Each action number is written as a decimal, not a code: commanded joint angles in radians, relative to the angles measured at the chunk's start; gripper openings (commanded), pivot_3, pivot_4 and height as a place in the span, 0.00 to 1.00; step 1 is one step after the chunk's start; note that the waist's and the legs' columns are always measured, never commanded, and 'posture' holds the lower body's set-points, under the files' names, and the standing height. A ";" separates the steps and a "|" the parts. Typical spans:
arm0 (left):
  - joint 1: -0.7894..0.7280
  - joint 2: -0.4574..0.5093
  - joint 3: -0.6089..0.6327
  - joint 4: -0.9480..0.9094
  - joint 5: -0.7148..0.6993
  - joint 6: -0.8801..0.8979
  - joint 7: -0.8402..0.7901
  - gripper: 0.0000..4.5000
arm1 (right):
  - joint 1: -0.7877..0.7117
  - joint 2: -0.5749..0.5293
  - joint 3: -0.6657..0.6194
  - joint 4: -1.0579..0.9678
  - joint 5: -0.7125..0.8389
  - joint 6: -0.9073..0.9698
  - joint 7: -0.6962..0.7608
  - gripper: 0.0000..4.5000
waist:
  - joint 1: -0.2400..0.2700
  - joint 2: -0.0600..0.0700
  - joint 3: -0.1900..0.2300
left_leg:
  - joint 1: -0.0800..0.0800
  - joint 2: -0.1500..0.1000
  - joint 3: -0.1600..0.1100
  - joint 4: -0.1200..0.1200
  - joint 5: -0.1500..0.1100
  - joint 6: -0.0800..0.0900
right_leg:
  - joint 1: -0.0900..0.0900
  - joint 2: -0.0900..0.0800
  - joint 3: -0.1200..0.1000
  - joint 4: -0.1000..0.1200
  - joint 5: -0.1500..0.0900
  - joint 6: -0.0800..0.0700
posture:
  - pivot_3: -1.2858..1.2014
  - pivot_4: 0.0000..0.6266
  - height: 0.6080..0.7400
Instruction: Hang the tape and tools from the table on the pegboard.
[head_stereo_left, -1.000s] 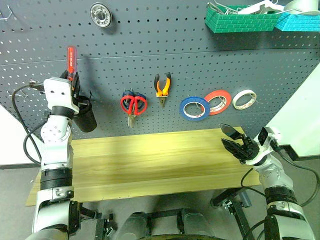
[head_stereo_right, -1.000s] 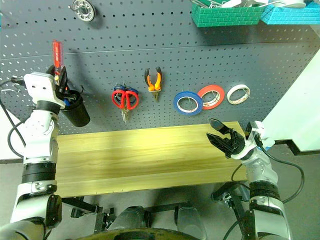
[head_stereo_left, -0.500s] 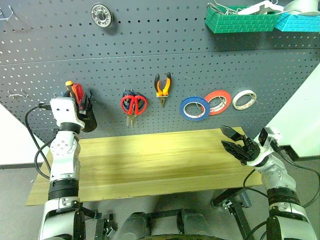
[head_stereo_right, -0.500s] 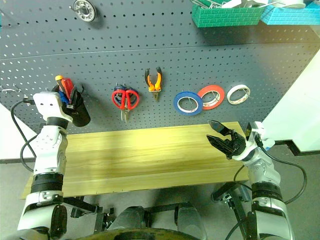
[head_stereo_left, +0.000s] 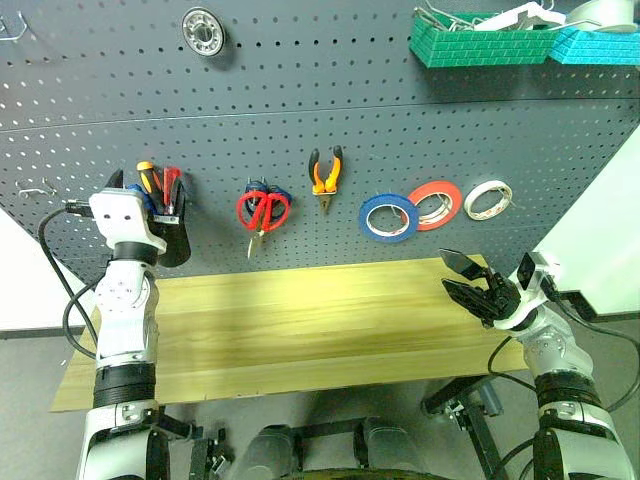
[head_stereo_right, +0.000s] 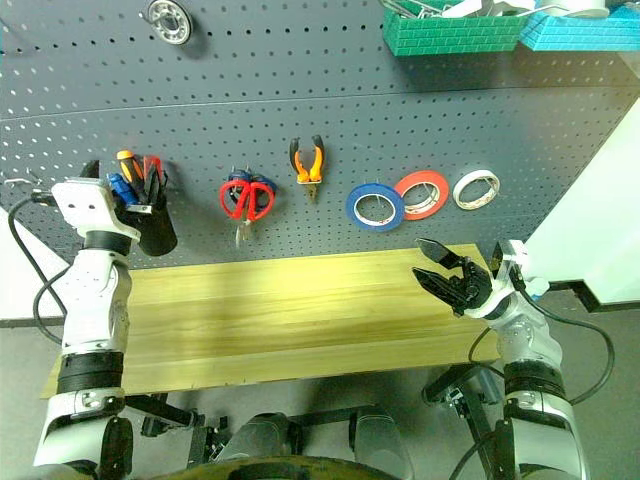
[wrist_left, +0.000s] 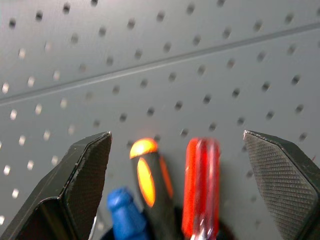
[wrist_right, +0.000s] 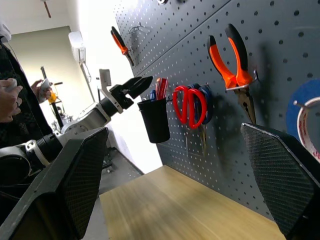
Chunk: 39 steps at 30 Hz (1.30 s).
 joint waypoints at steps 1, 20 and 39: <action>-0.031 0.008 -0.046 -0.119 -0.010 0.025 -0.043 0.98 | -0.030 -0.005 -0.013 -0.006 0.007 -0.011 0.005 1.00 | 0.001 0.000 0.000 | 0.000 0.000 0.000 0.000 0.000 0.000 | 0.000 0.000 0.000 0.000 0.000 0.000 | 0.50 0.00 0.97; 0.139 -0.043 -0.371 -0.169 -0.029 0.180 -0.365 0.98 | 0.041 0.149 0.118 -0.195 -0.120 -0.090 -0.105 1.00 | -0.002 0.005 -0.004 | 0.002 0.000 0.002 0.001 0.000 0.000 | 0.001 0.002 0.001 0.001 -0.001 0.001 | 0.50 0.00 0.97; 0.349 -0.157 -0.240 0.038 -0.084 0.145 -0.265 0.98 | 0.215 0.321 0.165 -0.313 -0.450 -0.153 -0.903 1.00 | -0.001 0.007 -0.009 | 0.000 0.000 0.001 0.001 0.000 0.000 | -0.001 0.000 0.003 -0.001 -0.005 0.000 | 0.50 0.00 0.97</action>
